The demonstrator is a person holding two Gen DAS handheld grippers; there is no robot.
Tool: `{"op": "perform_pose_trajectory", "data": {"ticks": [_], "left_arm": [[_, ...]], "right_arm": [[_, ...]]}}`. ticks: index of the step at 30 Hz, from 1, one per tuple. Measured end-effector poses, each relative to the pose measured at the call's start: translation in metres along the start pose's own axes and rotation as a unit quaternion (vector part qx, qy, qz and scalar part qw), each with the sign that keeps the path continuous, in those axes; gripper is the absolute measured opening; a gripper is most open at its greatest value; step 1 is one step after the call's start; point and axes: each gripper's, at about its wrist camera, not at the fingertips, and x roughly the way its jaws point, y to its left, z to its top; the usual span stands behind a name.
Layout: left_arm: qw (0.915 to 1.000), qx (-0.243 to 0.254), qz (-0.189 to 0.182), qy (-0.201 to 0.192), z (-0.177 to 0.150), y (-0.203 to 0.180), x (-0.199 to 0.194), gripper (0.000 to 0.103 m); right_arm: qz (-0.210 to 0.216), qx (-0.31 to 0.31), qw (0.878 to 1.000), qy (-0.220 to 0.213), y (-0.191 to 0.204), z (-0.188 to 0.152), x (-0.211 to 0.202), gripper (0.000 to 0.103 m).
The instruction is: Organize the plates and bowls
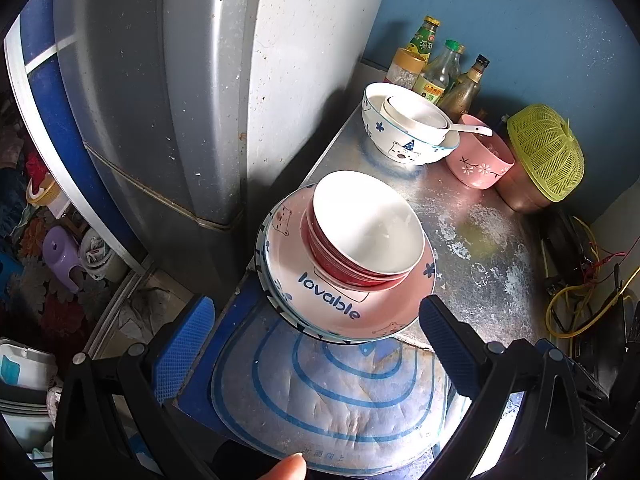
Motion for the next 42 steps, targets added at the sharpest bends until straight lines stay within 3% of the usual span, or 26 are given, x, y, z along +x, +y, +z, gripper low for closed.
{"op": "perform_pose_trajectory", "data": {"ticks": [42], "left_arm": [[0.9996,0.024,0.001,0.012,-0.003,-0.0086,0.0038,0.103]], "right_arm": [[0.0,-0.002,1.0,0.003,-0.0008,-0.0059,0.0022,0.103]]}}
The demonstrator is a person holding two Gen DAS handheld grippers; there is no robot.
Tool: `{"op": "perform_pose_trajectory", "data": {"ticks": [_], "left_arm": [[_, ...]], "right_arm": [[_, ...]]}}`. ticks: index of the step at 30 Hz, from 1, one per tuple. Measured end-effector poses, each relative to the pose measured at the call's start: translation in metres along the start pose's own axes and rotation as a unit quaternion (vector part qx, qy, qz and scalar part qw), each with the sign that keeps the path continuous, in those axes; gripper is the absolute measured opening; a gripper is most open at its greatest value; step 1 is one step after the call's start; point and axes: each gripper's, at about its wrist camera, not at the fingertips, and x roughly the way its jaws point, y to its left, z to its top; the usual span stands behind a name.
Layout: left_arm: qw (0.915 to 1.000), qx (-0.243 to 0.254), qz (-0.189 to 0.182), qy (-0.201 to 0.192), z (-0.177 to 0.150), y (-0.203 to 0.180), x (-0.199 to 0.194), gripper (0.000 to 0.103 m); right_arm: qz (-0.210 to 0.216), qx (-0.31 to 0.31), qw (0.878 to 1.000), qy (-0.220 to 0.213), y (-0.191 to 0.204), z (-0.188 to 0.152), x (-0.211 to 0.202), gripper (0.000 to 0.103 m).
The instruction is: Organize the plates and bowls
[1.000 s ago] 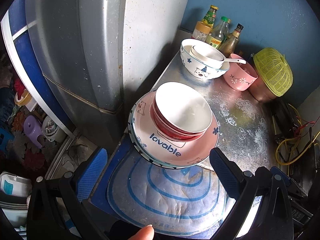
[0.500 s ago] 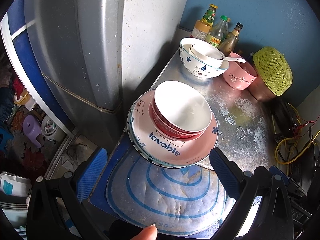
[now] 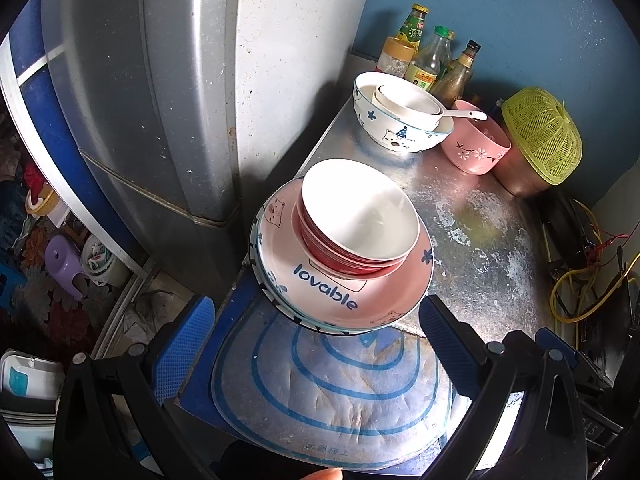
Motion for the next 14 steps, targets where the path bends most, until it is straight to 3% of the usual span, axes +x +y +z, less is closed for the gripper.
{"op": "perform_pose_trajectory", "data": {"ticks": [14], "left_arm": [[1.0,0.002,-0.006,0.003,0.0009,-0.0015,0.0041,0.102]], "right_arm": [[0.0,-0.001,1.0,0.006,-0.0035,-0.002,0.0033,0.103]]}}
